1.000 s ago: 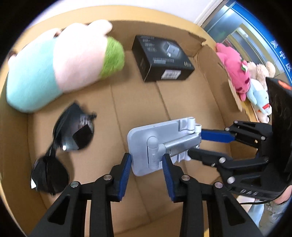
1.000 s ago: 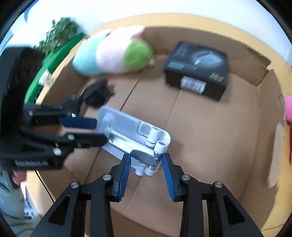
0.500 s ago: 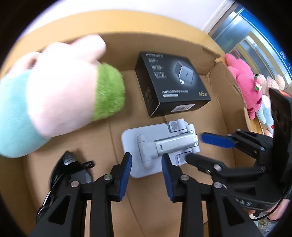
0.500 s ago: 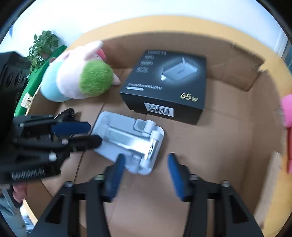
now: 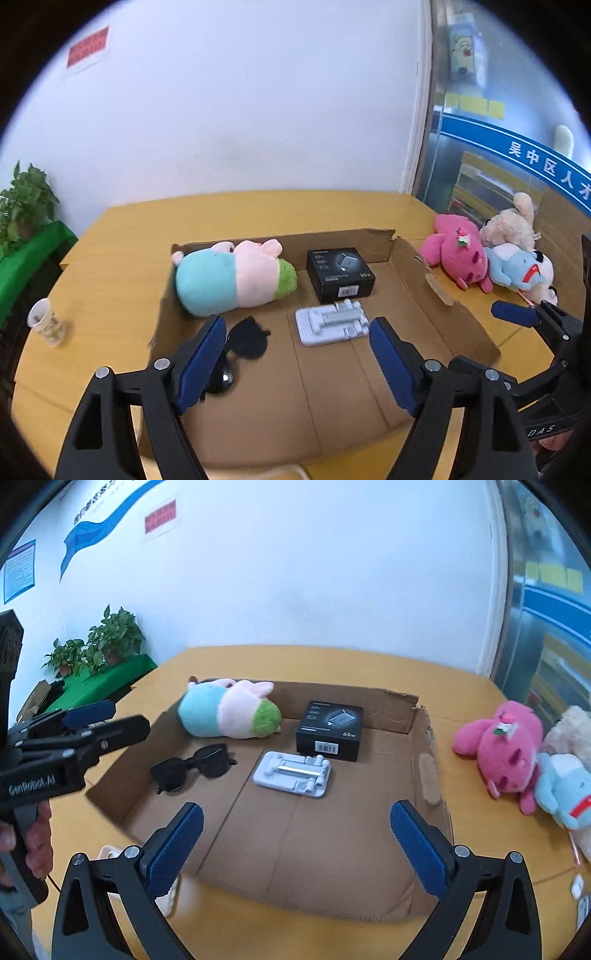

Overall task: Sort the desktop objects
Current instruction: 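Open both grippers and withdraw toward the clear phone case, then close both grippers on the white rim of the clear phone case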

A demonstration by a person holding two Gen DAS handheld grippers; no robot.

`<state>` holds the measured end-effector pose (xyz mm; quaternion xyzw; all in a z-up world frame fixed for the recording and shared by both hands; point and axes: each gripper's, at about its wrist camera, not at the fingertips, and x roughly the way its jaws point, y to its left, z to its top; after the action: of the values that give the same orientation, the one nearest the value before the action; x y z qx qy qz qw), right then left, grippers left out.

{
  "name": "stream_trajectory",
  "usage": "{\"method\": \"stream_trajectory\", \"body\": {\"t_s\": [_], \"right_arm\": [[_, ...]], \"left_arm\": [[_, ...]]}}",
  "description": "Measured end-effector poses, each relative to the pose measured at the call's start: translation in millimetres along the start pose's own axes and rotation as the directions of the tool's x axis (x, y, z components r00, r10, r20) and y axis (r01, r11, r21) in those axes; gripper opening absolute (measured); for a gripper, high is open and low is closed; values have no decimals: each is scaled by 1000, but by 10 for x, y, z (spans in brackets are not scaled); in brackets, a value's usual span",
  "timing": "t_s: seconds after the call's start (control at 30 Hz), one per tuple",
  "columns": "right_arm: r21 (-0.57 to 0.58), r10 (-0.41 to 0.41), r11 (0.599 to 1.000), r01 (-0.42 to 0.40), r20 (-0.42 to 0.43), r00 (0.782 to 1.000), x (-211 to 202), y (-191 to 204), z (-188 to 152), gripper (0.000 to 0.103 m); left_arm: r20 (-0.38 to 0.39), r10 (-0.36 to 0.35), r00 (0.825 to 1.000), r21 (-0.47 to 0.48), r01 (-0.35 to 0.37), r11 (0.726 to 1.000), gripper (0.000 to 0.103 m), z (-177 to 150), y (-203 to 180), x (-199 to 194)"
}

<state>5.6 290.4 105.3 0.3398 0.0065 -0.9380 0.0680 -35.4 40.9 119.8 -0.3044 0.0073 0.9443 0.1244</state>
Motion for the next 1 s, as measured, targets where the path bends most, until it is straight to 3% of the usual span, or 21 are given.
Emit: {"method": "stream_trajectory", "body": {"t_s": [0.2, 0.5, 0.67, 0.8, 1.0], "right_arm": [[-24, -29, 999, 30, 53, 998, -237, 333, -154, 103], [-37, 25, 999, -24, 24, 999, -239, 521, -345, 103], [-37, 118, 992, -121, -77, 990, 51, 668, -599, 103], [-36, 184, 981, -193, -180, 966, 449, 870, -828, 102], [-31, 241, 965, -259, -273, 931, 906, 1170, -1048, 88]], "left_arm": [[24, -21, 1000, 2, 21, 1000, 80, -158, -30, -379], [-5, -33, 999, -64, 33, 997, 80, -523, 170, -565], [-101, -9, 995, -160, -8, 987, 80, -992, 538, -469], [-183, 14, 983, -206, -52, 977, 80, -1321, 813, -327], [-280, 47, 959, -242, -118, 963, 80, -1639, 1094, -122]]}}
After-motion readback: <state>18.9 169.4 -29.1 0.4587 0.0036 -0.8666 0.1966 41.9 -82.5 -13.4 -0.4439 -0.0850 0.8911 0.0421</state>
